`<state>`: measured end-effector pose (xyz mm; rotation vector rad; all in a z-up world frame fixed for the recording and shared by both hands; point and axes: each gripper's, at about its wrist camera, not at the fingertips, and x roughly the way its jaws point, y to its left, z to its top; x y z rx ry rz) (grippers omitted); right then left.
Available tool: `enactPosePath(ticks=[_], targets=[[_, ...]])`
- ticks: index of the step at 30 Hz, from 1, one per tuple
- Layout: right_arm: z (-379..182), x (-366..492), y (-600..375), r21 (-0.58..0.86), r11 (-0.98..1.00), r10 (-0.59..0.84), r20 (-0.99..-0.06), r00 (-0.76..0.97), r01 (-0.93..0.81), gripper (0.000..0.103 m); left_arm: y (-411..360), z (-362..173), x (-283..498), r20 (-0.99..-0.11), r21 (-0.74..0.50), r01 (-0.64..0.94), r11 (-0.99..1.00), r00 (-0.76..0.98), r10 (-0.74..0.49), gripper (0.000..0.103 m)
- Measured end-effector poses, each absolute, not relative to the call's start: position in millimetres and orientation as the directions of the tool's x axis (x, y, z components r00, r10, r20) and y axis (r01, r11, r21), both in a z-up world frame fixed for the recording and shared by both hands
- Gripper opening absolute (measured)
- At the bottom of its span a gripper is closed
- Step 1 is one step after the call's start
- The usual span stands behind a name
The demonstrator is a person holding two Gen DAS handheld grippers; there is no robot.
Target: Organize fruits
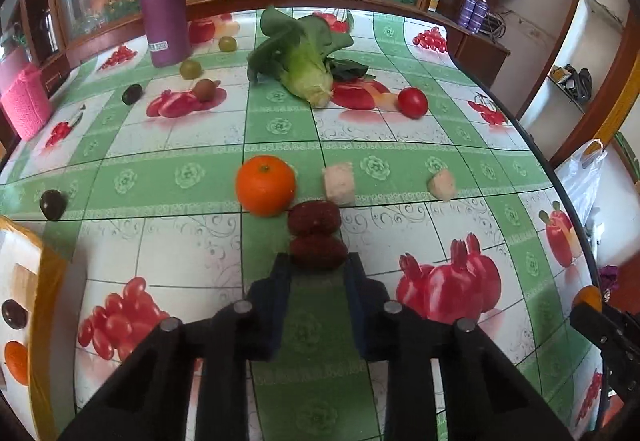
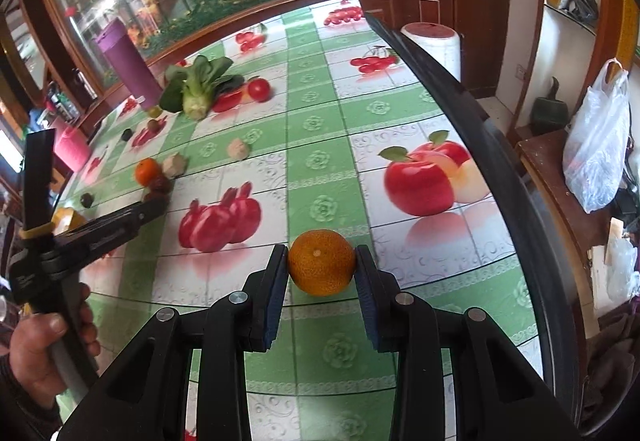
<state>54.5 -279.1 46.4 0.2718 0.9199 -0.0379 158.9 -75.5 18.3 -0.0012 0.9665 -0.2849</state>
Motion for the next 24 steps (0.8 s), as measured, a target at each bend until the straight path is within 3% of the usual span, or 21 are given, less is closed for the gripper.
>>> enactPosePath(ticks=[9,22,24], targets=[[49.4,45.7,-257.7,0.210,0.974,0.121,-0.785,0.608,0.078,0.033,-42.0,29.9,129.8,-0.797,-0.192,0.227,0.955,0.531,-0.287,0.029],[31.4,22.9,-234.4,0.168,0.985,0.120,-0.821,0.559,0.035,0.033,2.7,43.6,60.2,-0.802,-0.182,0.242,0.953,0.525,-0.286,0.029],[29.8,21.0,-232.7,0.153,0.988,0.109,-0.824,0.556,0.033,0.033,-1.0,42.1,62.5,-0.801,-0.197,0.263,0.945,0.513,-0.310,0.032]])
